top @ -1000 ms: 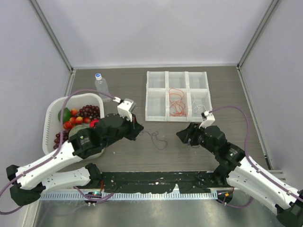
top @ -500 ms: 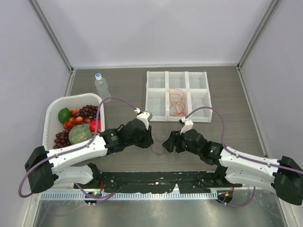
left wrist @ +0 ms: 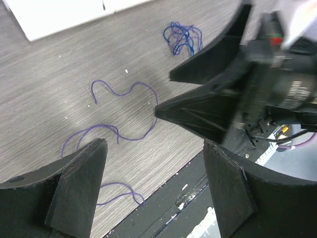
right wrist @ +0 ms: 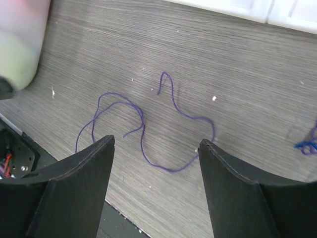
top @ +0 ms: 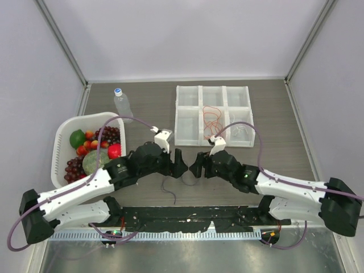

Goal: Untangle the cables

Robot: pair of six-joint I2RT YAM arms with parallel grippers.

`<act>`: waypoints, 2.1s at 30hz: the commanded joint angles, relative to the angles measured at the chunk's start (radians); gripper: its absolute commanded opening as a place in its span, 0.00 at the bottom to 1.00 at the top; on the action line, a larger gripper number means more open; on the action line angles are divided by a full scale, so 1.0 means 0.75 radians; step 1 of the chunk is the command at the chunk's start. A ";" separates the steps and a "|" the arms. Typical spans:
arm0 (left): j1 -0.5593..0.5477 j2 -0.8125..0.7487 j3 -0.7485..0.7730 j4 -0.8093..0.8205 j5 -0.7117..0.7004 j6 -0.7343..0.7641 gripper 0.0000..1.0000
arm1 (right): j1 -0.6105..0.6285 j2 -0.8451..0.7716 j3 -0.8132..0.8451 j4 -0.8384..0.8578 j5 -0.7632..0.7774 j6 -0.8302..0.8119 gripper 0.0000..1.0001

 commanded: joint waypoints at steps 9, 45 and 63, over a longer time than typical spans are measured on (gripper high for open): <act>0.009 -0.566 -0.045 -0.097 -0.232 0.079 0.86 | -0.004 0.629 0.454 0.039 0.014 -0.221 0.75; 0.009 -0.581 -0.033 -0.099 -0.254 0.119 0.88 | 0.263 0.913 0.610 -0.117 0.416 -0.307 0.01; 0.009 -0.673 -0.074 -0.093 -0.310 0.175 0.88 | 0.135 0.421 0.769 -0.360 0.946 -0.384 0.01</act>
